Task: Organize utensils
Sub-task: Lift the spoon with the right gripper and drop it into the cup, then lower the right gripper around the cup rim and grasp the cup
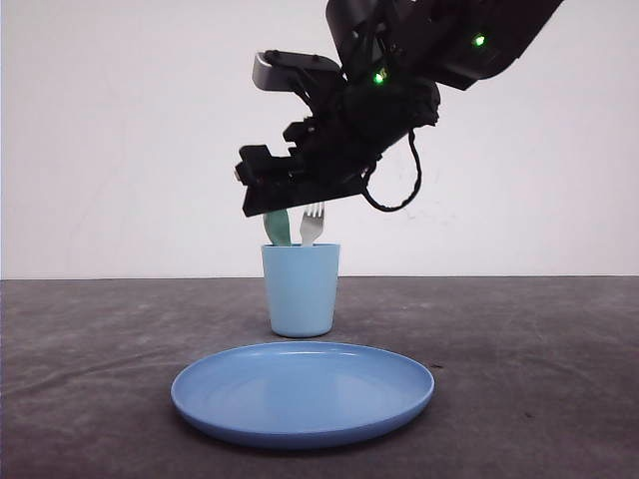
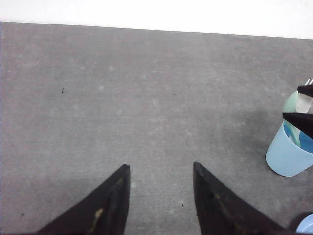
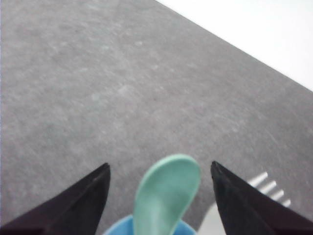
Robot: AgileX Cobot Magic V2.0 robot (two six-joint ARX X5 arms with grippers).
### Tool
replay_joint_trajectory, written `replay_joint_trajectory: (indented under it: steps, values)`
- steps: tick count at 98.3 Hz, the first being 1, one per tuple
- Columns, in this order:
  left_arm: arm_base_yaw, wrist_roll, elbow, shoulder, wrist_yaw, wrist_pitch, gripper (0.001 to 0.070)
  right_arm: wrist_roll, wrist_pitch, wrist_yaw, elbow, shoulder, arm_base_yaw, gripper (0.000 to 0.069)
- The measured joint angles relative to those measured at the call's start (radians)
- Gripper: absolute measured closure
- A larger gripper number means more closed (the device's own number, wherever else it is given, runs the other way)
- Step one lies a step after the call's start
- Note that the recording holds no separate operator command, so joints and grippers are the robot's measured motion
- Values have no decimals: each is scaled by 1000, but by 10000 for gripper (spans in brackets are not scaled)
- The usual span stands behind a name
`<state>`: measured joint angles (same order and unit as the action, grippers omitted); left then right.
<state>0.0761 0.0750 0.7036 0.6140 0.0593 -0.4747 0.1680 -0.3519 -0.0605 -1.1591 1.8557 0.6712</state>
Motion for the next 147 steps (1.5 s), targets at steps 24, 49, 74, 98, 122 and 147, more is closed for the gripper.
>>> replay_joint_trajectory:
  steps: [24,49,74,98,122,147]
  values:
    - [0,0,0,0,0,0,474,-29,190,1,-3,-118,14,276]
    - [0,0,0,0,0,0,474,-118,483,2,-3,-280,14,68]
    - [0,0,0,0,0,0,474,-161,632,5,27,-367,-13,14]
    - [0,0,0,0,0,-9,474,-200,602,5,180,-369,-77,10]
    - [0,0,0,0,0,-8,474,-222,464,-9,266,-354,-94,10]
    - [0,0,0,0,0,-11,474,-224,265,-121,266,-228,-94,10]
